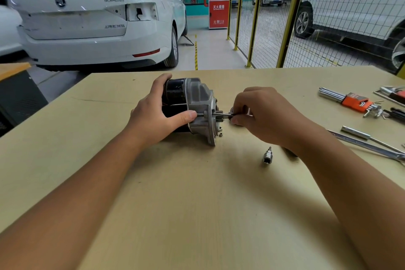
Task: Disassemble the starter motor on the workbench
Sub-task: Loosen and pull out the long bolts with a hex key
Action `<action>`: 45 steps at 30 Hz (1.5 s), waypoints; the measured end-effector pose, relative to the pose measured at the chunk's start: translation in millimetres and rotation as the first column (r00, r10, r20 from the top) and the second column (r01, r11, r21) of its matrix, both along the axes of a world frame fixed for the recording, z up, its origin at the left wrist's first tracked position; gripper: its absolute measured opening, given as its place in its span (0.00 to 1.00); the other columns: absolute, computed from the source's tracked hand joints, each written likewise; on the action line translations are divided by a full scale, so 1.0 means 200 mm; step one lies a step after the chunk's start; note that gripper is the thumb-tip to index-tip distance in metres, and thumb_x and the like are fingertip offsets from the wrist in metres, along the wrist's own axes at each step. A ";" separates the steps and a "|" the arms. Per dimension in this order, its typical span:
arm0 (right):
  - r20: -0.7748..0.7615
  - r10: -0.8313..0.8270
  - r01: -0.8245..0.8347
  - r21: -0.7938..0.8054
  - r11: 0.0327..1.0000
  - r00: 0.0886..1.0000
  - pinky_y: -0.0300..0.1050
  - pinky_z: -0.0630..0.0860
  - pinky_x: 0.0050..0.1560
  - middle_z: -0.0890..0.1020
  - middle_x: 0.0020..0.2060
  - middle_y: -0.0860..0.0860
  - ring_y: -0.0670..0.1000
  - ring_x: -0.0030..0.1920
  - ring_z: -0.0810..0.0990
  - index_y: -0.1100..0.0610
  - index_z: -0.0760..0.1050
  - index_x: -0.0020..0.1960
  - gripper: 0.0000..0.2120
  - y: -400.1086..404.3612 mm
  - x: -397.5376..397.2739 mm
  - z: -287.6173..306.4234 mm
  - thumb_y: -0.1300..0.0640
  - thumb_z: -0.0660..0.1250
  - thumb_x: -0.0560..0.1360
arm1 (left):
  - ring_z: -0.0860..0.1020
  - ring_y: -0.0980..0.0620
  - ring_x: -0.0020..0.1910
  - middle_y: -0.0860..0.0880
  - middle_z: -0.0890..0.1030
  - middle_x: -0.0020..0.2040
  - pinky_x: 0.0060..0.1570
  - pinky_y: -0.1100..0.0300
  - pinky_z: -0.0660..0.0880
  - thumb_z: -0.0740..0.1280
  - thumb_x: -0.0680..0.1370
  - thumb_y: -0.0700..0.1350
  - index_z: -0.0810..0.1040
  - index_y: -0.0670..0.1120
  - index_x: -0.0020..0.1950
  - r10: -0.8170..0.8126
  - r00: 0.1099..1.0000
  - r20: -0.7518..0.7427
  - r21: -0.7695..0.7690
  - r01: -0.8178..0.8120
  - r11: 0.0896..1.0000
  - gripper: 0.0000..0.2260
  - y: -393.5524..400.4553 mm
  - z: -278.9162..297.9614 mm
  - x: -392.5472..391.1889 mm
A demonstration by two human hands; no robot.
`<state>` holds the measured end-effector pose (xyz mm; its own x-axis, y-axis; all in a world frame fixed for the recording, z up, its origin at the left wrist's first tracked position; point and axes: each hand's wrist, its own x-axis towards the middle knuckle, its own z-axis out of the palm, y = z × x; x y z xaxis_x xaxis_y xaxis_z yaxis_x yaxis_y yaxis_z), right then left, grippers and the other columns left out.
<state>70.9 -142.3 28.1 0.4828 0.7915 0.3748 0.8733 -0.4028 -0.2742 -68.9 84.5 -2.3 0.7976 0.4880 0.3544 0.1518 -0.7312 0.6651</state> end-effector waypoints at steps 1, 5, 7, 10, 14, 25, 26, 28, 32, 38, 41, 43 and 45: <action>-0.006 0.002 -0.003 -0.004 1.000 1.000 0.56 0.78 0.47 0.80 0.42 0.48 0.54 0.45 0.78 0.53 0.80 0.47 0.04 0.00 0.00 0.00 0.53 0.73 0.76 | 0.76 0.48 0.67 0.58 0.76 0.67 0.71 0.40 0.70 0.71 0.63 0.74 0.57 0.65 0.78 0.000 1.000 0.000 -0.001 0.000 1.000 0.47 0.00 0.00 0.00; -0.034 0.031 -0.031 0.001 1.000 0.999 0.49 0.76 0.41 0.80 0.37 0.48 0.51 0.39 0.77 0.54 0.78 0.47 0.06 0.00 0.01 -0.01 0.52 0.70 0.79 | 0.76 0.48 0.66 0.59 0.76 0.66 0.71 0.39 0.70 0.71 0.63 0.74 0.57 0.65 0.78 -0.001 1.000 0.004 0.000 0.001 1.000 0.46 0.00 0.00 0.00; -0.045 0.042 -0.042 0.001 0.999 0.998 0.45 0.69 0.38 0.79 0.35 0.47 0.48 0.37 0.75 0.55 0.79 0.46 0.09 0.00 0.01 0.00 0.52 0.66 0.82 | 0.76 0.48 0.66 0.59 0.76 0.66 0.70 0.39 0.70 0.71 0.64 0.74 0.57 0.65 0.78 -0.002 1.000 0.006 0.001 0.002 1.000 0.46 0.00 0.00 0.00; -0.025 0.038 -0.039 -0.061 0.997 0.999 0.47 0.68 0.42 0.78 0.38 0.52 0.54 0.41 0.75 0.59 0.80 0.47 0.13 0.01 0.01 0.00 0.54 0.62 0.83 | 0.76 0.48 0.66 0.58 0.76 0.67 0.70 0.39 0.71 0.71 0.64 0.74 0.57 0.65 0.78 -0.003 1.000 0.006 0.001 0.003 1.000 0.46 0.01 -0.01 0.00; 0.007 0.019 -0.019 -0.066 0.998 1.000 0.54 0.76 0.51 0.79 0.45 0.50 0.55 0.49 0.77 0.55 0.82 0.52 0.10 0.00 0.00 0.00 0.53 0.63 0.83 | 0.76 0.48 0.66 0.58 0.77 0.67 0.70 0.40 0.71 0.71 0.64 0.74 0.57 0.66 0.78 0.000 1.000 0.006 0.000 0.000 1.000 0.46 0.01 0.00 0.01; 0.003 0.024 -0.025 0.046 0.999 1.000 0.49 0.76 0.43 0.80 0.38 0.48 0.51 0.40 0.77 0.53 0.80 0.44 0.06 0.00 -0.01 0.00 0.53 0.74 0.76 | 0.77 0.47 0.65 0.56 0.77 0.67 0.69 0.40 0.72 0.71 0.64 0.74 0.56 0.67 0.77 0.005 1.000 0.004 0.007 -0.005 1.000 0.46 0.01 -0.01 0.01; -0.007 0.032 -0.031 0.056 0.998 0.999 0.47 0.74 0.41 0.79 0.37 0.48 0.49 0.39 0.76 0.53 0.79 0.44 0.06 0.00 -0.02 0.01 0.52 0.73 0.77 | 0.77 0.47 0.65 0.56 0.77 0.67 0.69 0.40 0.72 0.71 0.64 0.74 0.56 0.67 0.77 0.005 1.000 0.004 0.008 -0.005 1.000 0.46 0.01 -0.01 0.01; -0.012 0.042 -0.041 0.065 0.997 0.999 0.45 0.69 0.40 0.78 0.37 0.49 0.49 0.38 0.74 0.55 0.81 0.45 0.08 0.00 -0.02 0.01 0.52 0.70 0.79 | 0.77 0.47 0.65 0.56 0.77 0.67 0.69 0.40 0.72 0.71 0.64 0.74 0.56 0.67 0.77 0.005 1.000 0.005 0.009 -0.005 1.000 0.46 0.01 -0.01 0.01; -0.010 0.044 -0.044 0.026 0.999 0.999 0.46 0.71 0.46 0.77 0.41 0.52 0.51 0.42 0.74 0.59 0.84 0.49 0.11 0.02 -0.03 0.01 0.55 0.66 0.81 | 0.77 0.47 0.66 0.57 0.77 0.67 0.69 0.40 0.72 0.71 0.63 0.74 0.57 0.66 0.77 0.009 1.000 0.007 0.009 -0.010 1.000 0.46 0.01 -0.01 0.01; 0.131 -0.041 0.041 0.003 0.999 0.990 0.54 0.73 0.53 0.79 0.48 0.47 0.53 0.51 0.75 0.50 0.83 0.51 0.07 0.00 -0.05 0.01 0.49 0.68 0.79 | 0.76 0.47 0.67 0.57 0.77 0.67 0.70 0.40 0.71 0.71 0.63 0.75 0.56 0.66 0.78 0.007 1.000 0.004 0.006 -0.007 1.000 0.47 0.01 -0.01 0.01; 0.126 -0.063 0.058 0.041 0.997 0.990 0.54 0.73 0.53 0.79 0.47 0.45 0.53 0.50 0.76 0.48 0.82 0.48 0.04 0.00 -0.06 0.02 0.48 0.72 0.77 | 0.76 0.48 0.67 0.58 0.76 0.67 0.70 0.40 0.71 0.71 0.63 0.75 0.56 0.66 0.78 0.005 1.000 0.004 0.006 -0.005 1.000 0.47 0.01 -0.01 0.01; 0.088 -0.048 0.044 0.053 0.998 0.995 0.53 0.76 0.50 0.80 0.43 0.46 0.54 0.46 0.77 0.50 0.80 0.46 0.05 0.00 -0.06 0.02 0.50 0.74 0.76 | 0.76 0.48 0.67 0.58 0.76 0.67 0.70 0.40 0.71 0.71 0.63 0.74 0.57 0.66 0.78 0.004 1.000 0.005 0.004 -0.004 1.000 0.46 0.01 -0.01 0.01; 0.031 -0.016 0.014 0.064 0.998 0.999 0.53 0.78 0.45 0.80 0.40 0.49 0.53 0.42 0.77 0.53 0.78 0.46 0.06 0.01 -0.06 0.02 0.53 0.74 0.76 | 0.76 0.48 0.67 0.57 0.76 0.67 0.70 0.40 0.71 0.71 0.63 0.74 0.57 0.66 0.78 0.005 1.000 0.007 0.002 -0.005 1.000 0.46 0.01 -0.01 0.01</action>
